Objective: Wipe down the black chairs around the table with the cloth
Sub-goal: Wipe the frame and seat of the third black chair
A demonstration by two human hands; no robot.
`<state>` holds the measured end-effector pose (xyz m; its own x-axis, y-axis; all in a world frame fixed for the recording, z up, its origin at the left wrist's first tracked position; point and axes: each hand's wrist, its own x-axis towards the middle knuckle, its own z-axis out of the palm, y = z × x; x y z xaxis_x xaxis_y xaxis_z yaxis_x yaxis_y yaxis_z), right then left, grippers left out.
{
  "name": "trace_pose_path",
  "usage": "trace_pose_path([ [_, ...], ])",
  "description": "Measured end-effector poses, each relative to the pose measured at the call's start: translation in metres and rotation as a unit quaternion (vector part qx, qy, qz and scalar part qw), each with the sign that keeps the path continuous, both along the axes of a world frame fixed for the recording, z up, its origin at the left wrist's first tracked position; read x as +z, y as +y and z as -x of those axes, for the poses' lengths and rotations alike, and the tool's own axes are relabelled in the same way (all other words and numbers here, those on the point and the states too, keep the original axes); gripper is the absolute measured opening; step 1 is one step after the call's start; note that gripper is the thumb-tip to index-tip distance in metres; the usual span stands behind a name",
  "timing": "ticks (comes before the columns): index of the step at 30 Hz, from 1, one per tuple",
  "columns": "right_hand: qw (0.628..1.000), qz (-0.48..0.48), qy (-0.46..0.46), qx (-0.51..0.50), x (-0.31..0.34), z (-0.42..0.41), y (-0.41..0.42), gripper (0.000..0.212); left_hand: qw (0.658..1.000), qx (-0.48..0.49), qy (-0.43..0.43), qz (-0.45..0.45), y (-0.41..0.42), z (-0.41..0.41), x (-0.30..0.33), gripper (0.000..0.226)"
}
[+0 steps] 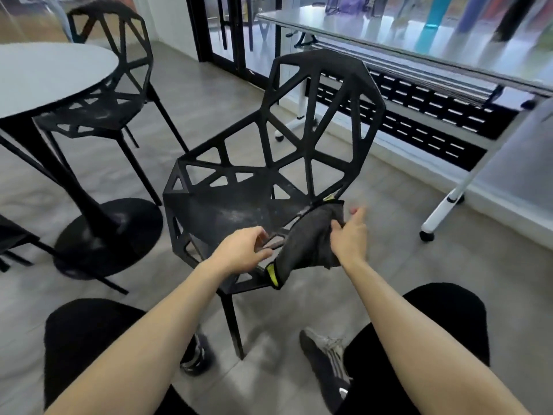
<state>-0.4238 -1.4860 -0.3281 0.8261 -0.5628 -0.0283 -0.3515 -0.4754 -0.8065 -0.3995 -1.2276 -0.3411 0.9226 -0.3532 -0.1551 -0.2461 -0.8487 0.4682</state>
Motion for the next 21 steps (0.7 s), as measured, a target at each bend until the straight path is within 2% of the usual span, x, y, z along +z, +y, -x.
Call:
trace_pose_path([
  [2,1.000,0.025,0.000,0.004,-0.014,0.001,0.012,0.024,0.999,0.024,-0.013,-0.021,0.023,0.011,-0.023,0.032],
  [3,0.999,0.033,0.002,0.009,-0.017,0.000,0.021,0.029,0.998,0.043,-0.018,-0.032,0.036,0.014,-0.030,0.030],
  [6,0.999,-0.003,0.048,0.023,-0.018,-0.001,0.056,0.085,0.995,0.045,-0.017,-0.084,0.074,0.018,-0.043,0.029],
  [8,0.996,-0.046,0.067,0.028,-0.020,-0.001,0.078,0.104,0.992,0.027,-0.019,-0.119,0.087,0.023,-0.051,0.027],
  [13,0.997,-0.031,0.055,-0.036,-0.035,-0.002,0.096,0.105,0.978,0.061,-0.077,-0.185,0.116,0.027,-0.067,0.045],
  [16,0.997,-0.037,0.046,-0.040,-0.041,0.008,0.105,0.112,0.971,0.032,-0.004,-0.239,0.139,0.013,-0.073,0.069],
  [18,0.998,-0.032,0.029,-0.046,-0.044,0.020,0.115,0.113,0.955,-0.013,0.013,-0.295,0.148,0.003,-0.074,0.082],
  [21,0.998,-0.025,0.014,-0.051,-0.053,0.021,0.121,0.108,0.947,-0.043,-0.042,-0.316,0.154,-0.001,-0.086,0.076],
])
